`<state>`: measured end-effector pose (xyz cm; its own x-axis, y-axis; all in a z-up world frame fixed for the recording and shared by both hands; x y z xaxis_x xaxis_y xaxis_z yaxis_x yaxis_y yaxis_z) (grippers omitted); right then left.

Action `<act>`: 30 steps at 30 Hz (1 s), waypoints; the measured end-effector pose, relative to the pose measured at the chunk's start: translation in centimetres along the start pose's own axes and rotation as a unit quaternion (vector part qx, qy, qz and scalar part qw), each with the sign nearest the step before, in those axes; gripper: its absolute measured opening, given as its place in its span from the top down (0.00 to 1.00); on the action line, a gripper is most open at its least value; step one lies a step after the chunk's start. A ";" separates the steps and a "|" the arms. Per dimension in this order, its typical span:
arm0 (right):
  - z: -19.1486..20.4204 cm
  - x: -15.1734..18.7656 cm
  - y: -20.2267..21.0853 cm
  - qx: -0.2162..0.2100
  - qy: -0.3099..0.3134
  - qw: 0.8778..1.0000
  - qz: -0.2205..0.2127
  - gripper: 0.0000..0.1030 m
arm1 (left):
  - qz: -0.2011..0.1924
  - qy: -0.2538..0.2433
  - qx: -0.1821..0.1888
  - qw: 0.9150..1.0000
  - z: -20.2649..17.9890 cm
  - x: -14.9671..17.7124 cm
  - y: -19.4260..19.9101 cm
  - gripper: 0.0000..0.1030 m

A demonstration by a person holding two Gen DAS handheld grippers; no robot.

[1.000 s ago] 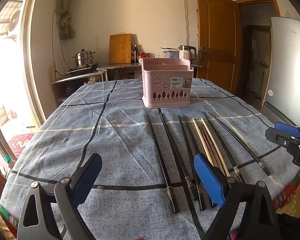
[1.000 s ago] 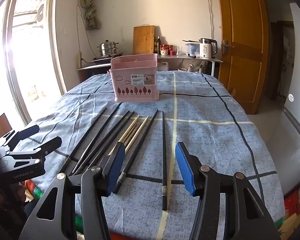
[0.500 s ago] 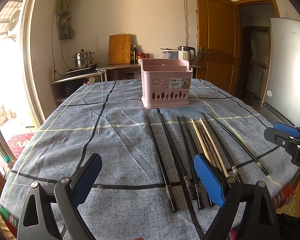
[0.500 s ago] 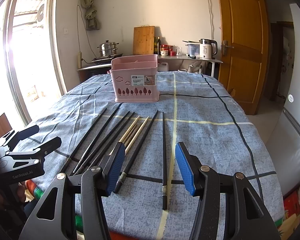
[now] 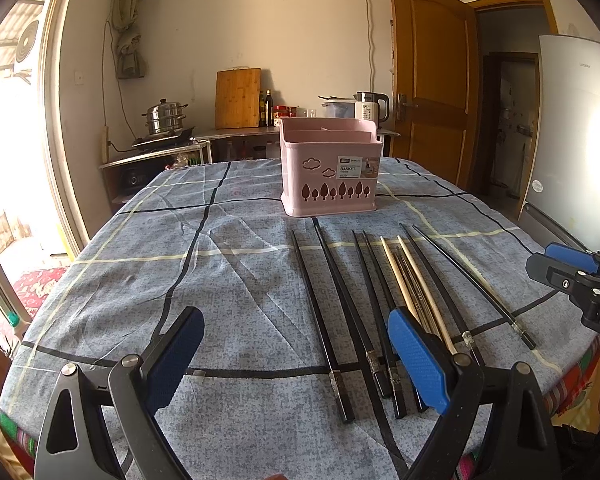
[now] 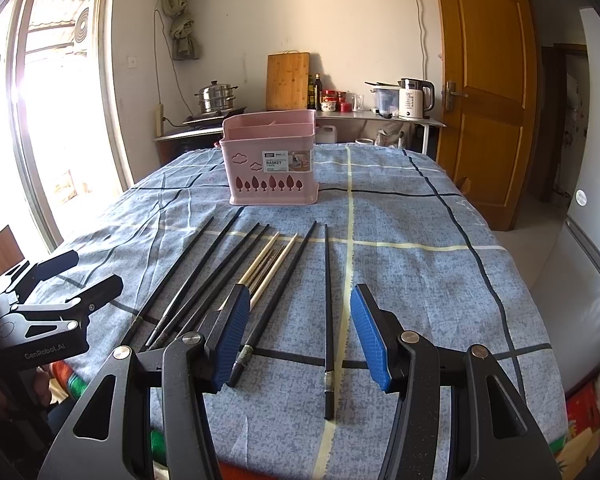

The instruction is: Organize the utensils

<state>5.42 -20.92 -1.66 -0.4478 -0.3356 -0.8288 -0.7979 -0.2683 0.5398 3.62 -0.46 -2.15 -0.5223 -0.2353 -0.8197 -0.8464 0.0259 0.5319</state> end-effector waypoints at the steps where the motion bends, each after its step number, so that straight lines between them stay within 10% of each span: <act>1: 0.0 0.0 0.0 0.001 0.000 1.000 0.000 0.48 | 0.000 0.000 0.000 1.000 -0.1 0.0 0.0 0.09; 30: 0.0 -0.1 0.1 0.002 0.001 1.000 0.000 0.48 | 0.001 0.001 0.006 1.000 0.2 0.0 0.3 0.09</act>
<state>5.39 -20.96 -1.50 -0.4471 -0.3367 -0.8287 -0.7994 -0.2652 0.5391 3.35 -0.29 -1.99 -0.5232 -0.2366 -0.8187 -0.8470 0.0385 0.5302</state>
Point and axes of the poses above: each gripper's, at about its wrist camera, not at the fingertips, and y roughly against the way its jaws point, z to its left, x to its underside, the point moved 5 cm from there along -y, roughly the way its jaws point, and after that the axes turned 15 degrees about y, right-handed, at the moved point
